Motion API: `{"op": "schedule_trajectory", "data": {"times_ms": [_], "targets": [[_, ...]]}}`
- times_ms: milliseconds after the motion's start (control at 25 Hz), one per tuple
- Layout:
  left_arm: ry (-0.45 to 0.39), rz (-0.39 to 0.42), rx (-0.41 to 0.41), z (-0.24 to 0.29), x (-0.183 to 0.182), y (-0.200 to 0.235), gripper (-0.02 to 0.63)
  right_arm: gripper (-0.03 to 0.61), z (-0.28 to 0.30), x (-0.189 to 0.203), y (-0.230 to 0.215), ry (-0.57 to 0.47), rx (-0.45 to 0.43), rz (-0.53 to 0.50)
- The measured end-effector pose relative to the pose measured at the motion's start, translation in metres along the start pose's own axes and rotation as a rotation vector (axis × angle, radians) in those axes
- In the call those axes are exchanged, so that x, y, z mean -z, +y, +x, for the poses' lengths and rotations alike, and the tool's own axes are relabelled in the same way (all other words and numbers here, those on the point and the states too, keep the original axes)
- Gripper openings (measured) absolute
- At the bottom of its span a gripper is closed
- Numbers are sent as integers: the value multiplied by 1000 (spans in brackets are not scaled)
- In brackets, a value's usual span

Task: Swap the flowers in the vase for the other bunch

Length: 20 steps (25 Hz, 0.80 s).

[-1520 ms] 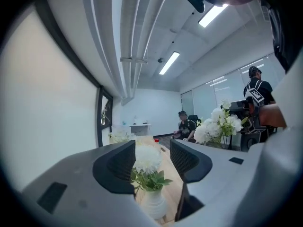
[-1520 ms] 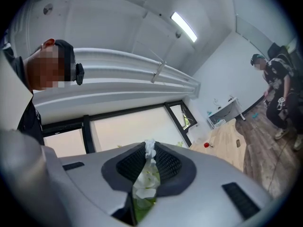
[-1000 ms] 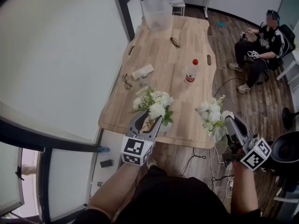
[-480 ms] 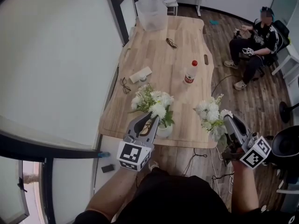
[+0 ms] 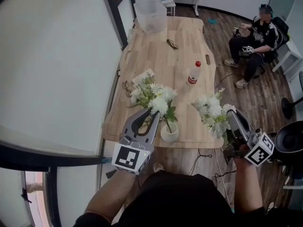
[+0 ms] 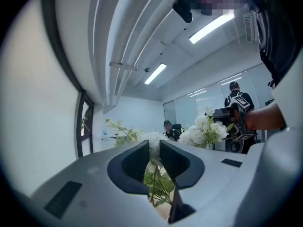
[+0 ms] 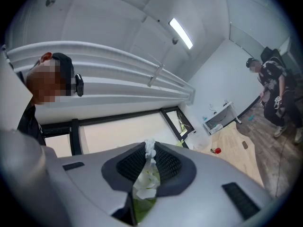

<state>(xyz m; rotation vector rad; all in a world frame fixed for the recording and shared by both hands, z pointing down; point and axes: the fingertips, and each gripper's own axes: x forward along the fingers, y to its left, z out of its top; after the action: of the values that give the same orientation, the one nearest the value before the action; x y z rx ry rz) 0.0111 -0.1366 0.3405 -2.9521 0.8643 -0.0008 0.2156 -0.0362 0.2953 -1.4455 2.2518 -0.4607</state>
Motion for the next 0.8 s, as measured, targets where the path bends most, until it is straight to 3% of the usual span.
{"op": "schedule_trajectory", "data": {"times_ms": [360,800], "targets": [[-87,38,-15,-17,-32,43,67,72,30,8,24,-45,-41,14],[-98,97,-90,-53,-70,82,64,72,58,-9,55,-67,-129,14]]}}
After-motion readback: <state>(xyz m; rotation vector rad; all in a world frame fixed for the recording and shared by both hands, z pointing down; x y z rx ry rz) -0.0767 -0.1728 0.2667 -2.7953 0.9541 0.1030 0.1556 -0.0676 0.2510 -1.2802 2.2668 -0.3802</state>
